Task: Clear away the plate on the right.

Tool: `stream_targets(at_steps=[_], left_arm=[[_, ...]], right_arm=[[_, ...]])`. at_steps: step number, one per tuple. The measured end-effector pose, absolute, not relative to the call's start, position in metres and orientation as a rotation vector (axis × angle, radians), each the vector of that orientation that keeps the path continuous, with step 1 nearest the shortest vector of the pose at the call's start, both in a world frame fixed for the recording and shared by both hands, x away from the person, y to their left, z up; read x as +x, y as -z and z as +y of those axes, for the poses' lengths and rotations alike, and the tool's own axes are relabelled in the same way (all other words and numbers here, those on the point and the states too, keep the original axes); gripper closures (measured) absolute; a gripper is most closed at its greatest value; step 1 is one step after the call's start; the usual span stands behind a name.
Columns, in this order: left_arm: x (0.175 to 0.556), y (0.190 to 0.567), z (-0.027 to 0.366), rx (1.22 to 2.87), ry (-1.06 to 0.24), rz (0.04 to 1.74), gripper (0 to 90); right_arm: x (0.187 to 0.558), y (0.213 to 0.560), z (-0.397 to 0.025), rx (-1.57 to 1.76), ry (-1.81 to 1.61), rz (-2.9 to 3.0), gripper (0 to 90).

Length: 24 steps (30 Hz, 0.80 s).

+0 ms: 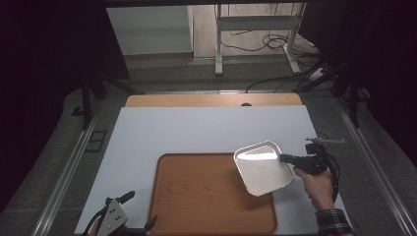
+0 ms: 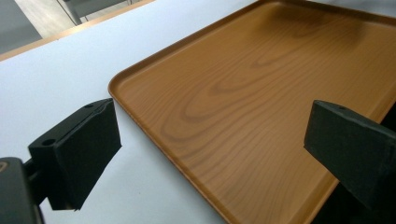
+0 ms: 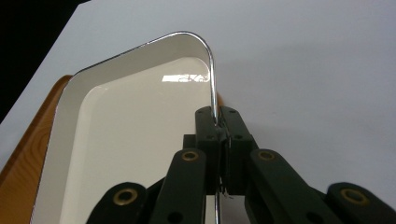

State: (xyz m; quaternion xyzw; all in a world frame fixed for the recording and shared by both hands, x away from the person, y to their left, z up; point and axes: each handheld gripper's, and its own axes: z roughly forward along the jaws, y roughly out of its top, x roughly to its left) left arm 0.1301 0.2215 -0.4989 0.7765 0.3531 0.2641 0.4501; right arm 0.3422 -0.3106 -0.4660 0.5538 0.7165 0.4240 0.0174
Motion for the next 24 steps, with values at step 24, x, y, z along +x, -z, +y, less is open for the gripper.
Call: stream_targets(at_steps=[24], left_arm=[[0.13,0.499,0.221,1.924,-0.654,0.871,3.4]], right_arm=[[0.338,0.483,-0.227,1.652,-1.312,2.353,87.1]])
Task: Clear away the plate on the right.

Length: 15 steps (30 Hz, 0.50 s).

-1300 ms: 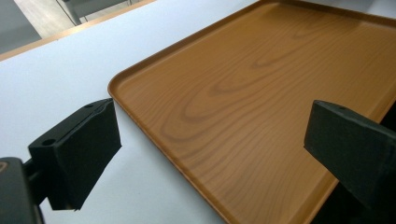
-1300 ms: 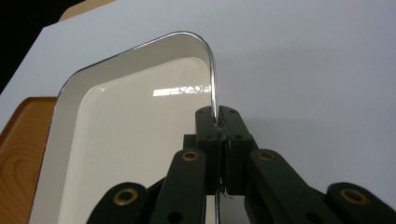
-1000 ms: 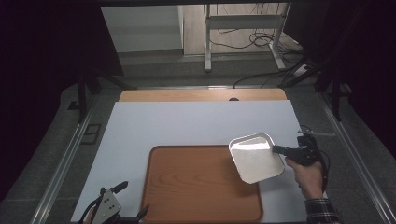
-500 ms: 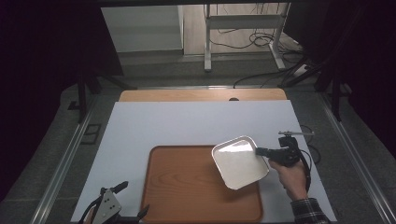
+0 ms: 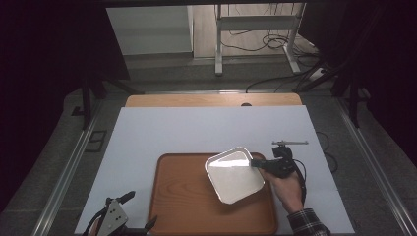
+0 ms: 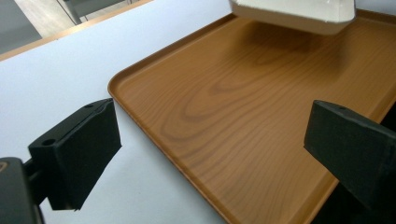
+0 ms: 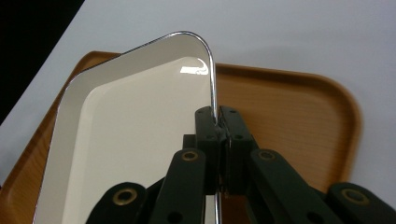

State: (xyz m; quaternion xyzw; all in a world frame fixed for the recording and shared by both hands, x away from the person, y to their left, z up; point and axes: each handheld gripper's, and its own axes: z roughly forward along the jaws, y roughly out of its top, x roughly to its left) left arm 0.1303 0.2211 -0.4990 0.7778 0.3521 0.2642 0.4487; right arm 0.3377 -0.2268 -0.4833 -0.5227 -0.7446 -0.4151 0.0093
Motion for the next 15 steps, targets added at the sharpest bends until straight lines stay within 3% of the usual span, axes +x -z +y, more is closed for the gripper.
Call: stream_targets(at_steps=[15], left_arm=[[0.13,0.499,0.221,1.928,-0.657,0.868,3.4]], right_arm=[[0.341,0.503,-0.183,-1.636,1.207,-2.393,87.0]])
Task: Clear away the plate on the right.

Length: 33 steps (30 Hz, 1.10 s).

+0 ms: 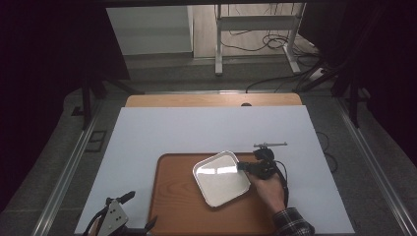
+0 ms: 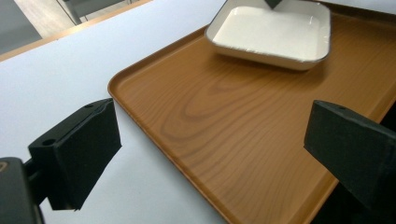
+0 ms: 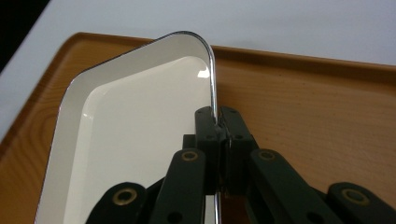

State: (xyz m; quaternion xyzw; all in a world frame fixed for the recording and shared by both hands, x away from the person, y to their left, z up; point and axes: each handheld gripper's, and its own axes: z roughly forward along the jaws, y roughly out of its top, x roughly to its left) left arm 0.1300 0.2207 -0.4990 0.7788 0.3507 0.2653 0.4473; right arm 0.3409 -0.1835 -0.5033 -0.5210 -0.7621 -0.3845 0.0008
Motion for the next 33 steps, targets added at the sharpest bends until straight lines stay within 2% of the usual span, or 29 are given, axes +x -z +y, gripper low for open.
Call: stream_targets(at_steps=[9,15,19,25,29,33], left_arm=[[0.13,0.499,0.221,1.927,-0.659,0.865,3.4],[0.13,0.499,0.221,1.926,-0.658,0.865,3.4],[0.129,0.499,0.221,1.925,-0.659,0.865,3.4],[0.129,0.499,0.221,1.925,-0.659,0.865,3.4],[0.129,0.499,0.221,1.926,-0.659,0.865,3.4],[0.129,0.499,0.221,1.926,-0.659,0.866,3.4]], right_arm=[[0.348,0.515,-0.181,-1.675,1.172,-2.425,86.2],[0.348,0.509,-0.187,-1.614,1.22,-2.486,70.6],[0.343,0.5,-0.192,-1.537,1.288,-2.542,67.7],[0.325,0.487,-0.19,-1.374,1.358,-2.675,76.8],[0.312,0.481,-0.185,-1.254,1.36,-2.741,86.5],[0.298,0.476,-0.178,-1.164,1.353,-2.772,89.1]])
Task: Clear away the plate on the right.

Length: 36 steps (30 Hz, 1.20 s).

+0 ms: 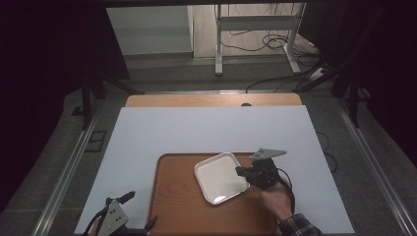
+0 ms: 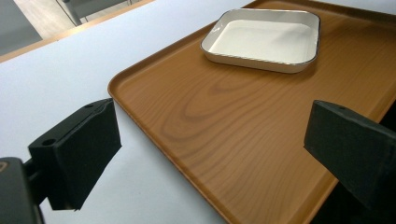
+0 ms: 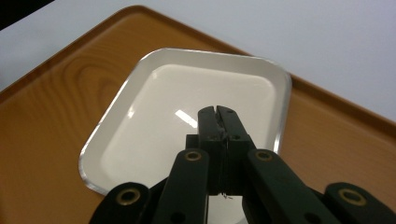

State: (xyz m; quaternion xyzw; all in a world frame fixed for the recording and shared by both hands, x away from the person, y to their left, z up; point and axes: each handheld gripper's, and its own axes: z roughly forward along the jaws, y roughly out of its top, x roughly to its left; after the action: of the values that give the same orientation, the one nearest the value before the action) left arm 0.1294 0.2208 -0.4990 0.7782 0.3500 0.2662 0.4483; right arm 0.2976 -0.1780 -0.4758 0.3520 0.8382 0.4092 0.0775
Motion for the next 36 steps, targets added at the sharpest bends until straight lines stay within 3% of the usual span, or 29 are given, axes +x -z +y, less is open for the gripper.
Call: stream_targets(at_steps=[19,36], left_arm=[[0.129,0.499,0.219,1.937,-0.663,0.86,3.4],[0.129,0.499,0.219,1.938,-0.665,0.859,3.4]], right_arm=[[0.241,0.483,-0.17,1.031,-1.23,2.679,88.9],[0.254,0.51,-0.148,0.983,-1.091,2.772,88.7]])
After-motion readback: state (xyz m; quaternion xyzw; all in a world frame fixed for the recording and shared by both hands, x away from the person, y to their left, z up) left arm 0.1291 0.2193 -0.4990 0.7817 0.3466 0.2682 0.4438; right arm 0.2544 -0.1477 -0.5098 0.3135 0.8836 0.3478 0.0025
